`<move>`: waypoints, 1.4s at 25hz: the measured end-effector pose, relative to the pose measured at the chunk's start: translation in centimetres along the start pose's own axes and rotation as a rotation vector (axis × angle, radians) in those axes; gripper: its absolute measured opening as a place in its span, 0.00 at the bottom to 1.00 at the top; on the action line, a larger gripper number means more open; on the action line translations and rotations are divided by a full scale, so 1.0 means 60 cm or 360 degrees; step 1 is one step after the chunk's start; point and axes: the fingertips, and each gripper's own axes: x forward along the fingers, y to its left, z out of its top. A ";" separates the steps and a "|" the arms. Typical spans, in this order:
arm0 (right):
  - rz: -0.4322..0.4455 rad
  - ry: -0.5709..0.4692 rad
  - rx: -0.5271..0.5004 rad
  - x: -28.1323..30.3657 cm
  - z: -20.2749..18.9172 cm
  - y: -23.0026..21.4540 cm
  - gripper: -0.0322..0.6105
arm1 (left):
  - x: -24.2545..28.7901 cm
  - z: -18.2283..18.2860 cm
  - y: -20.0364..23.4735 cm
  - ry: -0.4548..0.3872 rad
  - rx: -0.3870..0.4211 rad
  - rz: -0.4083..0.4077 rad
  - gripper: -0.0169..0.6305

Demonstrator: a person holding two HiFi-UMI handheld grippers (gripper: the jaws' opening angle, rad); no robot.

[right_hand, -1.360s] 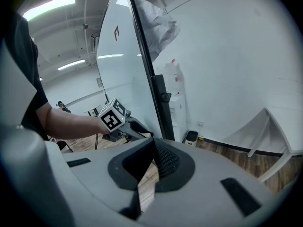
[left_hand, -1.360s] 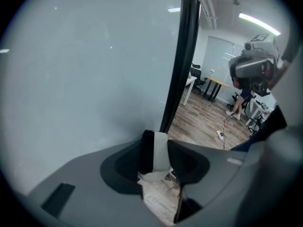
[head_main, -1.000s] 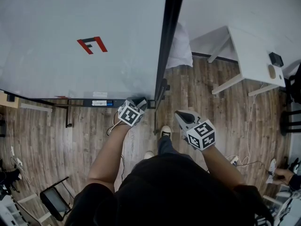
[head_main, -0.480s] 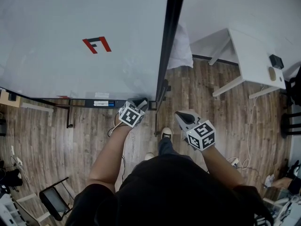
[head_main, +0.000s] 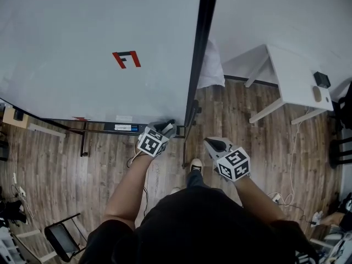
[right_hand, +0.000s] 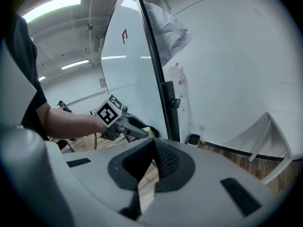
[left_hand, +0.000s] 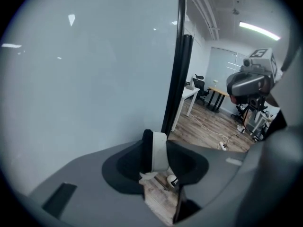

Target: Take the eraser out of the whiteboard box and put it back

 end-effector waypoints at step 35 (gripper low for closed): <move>0.0040 -0.0066 -0.0089 -0.041 0.004 0.096 0.04 | -0.223 -0.005 -0.022 -0.0428 -0.0178 0.0092 0.26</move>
